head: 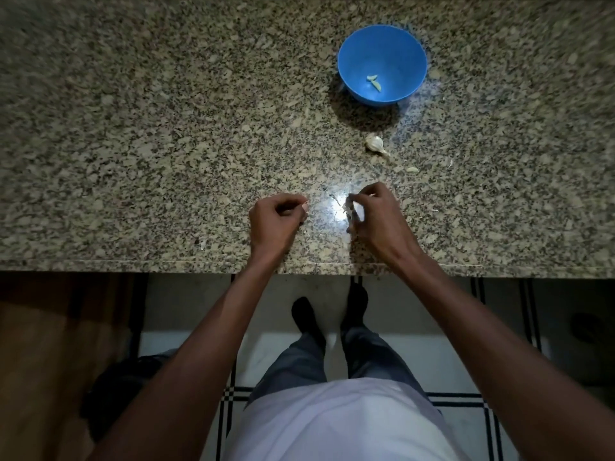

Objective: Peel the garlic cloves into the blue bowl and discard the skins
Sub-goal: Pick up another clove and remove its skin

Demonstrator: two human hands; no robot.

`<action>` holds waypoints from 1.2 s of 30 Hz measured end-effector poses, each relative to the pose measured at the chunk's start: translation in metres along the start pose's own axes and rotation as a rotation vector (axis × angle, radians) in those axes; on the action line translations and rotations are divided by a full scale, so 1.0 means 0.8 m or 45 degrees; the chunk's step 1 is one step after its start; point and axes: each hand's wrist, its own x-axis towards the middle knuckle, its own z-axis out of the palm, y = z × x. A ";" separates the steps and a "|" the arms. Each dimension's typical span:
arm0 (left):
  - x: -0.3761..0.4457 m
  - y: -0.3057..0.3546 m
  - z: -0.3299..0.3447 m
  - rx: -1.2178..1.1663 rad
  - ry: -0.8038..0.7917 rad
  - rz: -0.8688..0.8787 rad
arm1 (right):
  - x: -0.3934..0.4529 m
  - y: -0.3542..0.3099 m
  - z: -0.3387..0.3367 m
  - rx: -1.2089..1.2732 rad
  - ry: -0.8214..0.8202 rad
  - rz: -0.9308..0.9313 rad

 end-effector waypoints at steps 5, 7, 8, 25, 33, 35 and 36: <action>-0.006 -0.004 0.003 0.030 0.019 0.009 | -0.018 -0.009 0.017 -0.264 0.020 -0.305; -0.008 -0.004 0.004 0.028 0.035 0.000 | -0.017 -0.003 0.022 -0.307 0.057 -0.365; -0.010 -0.003 0.004 0.025 0.041 -0.006 | -0.015 0.002 0.024 -0.349 0.069 -0.393; -0.138 -0.059 -0.105 -0.760 0.871 -0.402 | 0.024 -0.170 0.077 1.157 -0.658 0.071; -0.320 -0.207 -0.275 -1.012 1.457 -0.609 | -0.114 -0.377 0.264 1.100 -1.254 -0.060; -0.366 -0.251 -0.307 -0.992 1.546 -0.639 | -0.151 -0.412 0.315 1.062 -1.336 -0.062; -0.387 -0.271 -0.319 -0.993 1.592 -0.654 | -0.168 -0.427 0.340 1.040 -1.370 -0.053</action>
